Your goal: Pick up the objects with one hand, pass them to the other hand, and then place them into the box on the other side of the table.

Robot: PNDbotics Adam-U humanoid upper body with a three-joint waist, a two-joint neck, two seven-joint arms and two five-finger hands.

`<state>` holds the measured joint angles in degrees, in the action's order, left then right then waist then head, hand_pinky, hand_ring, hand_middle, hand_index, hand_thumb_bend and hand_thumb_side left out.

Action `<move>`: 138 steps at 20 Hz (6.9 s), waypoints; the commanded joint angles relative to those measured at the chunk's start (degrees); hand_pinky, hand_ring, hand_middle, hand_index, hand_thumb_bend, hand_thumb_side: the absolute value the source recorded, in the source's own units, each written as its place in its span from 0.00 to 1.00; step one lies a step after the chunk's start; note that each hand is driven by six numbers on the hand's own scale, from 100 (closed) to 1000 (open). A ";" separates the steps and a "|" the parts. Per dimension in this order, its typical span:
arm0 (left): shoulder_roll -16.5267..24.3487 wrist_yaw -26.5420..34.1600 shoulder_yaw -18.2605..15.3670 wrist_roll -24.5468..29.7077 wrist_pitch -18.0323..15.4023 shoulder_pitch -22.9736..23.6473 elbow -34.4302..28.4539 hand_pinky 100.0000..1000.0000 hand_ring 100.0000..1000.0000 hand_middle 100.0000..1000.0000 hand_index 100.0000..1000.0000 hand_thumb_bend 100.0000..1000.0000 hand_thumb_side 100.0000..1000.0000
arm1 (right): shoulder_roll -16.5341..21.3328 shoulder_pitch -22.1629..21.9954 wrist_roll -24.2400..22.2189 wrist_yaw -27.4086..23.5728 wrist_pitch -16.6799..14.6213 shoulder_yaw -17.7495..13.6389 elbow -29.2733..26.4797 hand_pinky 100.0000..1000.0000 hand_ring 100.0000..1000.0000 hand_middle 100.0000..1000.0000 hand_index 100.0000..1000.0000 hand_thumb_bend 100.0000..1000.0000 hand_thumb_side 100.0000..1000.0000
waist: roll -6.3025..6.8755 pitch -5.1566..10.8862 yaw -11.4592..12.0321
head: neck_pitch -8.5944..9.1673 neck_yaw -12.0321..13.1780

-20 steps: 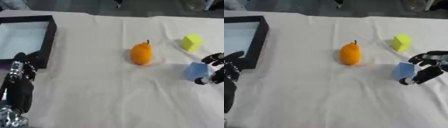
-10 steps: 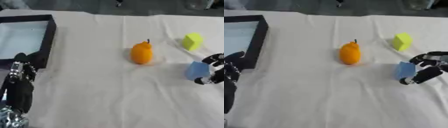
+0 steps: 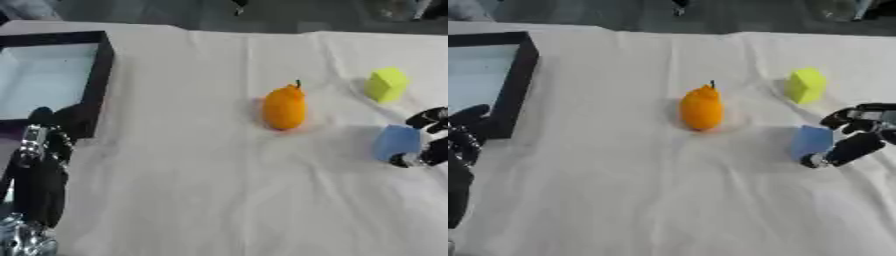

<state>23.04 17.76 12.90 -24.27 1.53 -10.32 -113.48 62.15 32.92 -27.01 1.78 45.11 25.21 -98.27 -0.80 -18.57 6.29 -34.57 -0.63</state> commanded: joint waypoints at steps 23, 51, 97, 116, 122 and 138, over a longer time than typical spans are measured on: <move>0.36 -0.22 -0.34 0.09 0.01 -0.33 -1.11 1.00 0.80 0.80 0.75 0.06 0.88 | -0.78 2.40 -6.52 -1.20 6.85 1.03 2.24 0.92 0.97 0.91 0.91 0.42 0.16 | 0.95 0.20 0.11 | 0.98 0.06; 0.45 -0.04 -0.40 0.13 -0.11 -0.40 -1.11 1.00 0.80 0.80 0.75 0.07 0.87 | -0.21 0.61 2.76 -3.41 6.85 0.36 1.62 0.84 0.79 0.60 0.57 0.42 0.00 | 0.56 0.61 0.22 | 0.41 0.27; 13.23 1.08 -2.58 3.22 -3.47 1.68 -1.11 1.00 0.80 0.81 0.75 0.00 0.71 | -32.79 14.10 33.42 29.83 6.85 -4.00 -1.58 0.70 0.61 0.47 0.46 0.00 0.00 | 1.70 6.01 -2.57 | -4.70 1.95; 22.33 3.67 -1.79 8.59 -3.16 -1.76 -1.11 1.00 0.80 0.80 0.76 0.00 0.67 | -37.98 13.65 54.23 16.02 6.85 2.06 -8.93 0.68 0.58 0.45 0.43 0.00 0.00 | 2.57 5.74 -0.82 | -2.08 3.74; 24.39 4.60 -0.92 10.25 -1.86 -3.68 -1.11 1.00 0.80 0.81 0.76 0.00 0.67 | -37.94 13.13 61.86 9.55 4.81 3.37 -13.05 0.68 0.58 0.45 0.43 0.00 0.00 | 3.19 5.38 -0.09 | -1.91 3.75; 30.91 0.88 6.93 17.51 5.06 -13.99 -1.11 1.00 0.81 0.83 0.81 0.00 0.66 | -41.46 12.99 66.25 7.81 -1.34 8.22 -6.75 0.68 0.56 0.44 0.43 0.00 0.00 | 4.20 4.99 0.74 | -3.16 2.31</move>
<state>51.43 19.41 19.30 -7.80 5.81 -23.40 -113.70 20.87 45.01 29.41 8.76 34.44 33.36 -105.24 2.56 -14.56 6.99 -37.68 2.00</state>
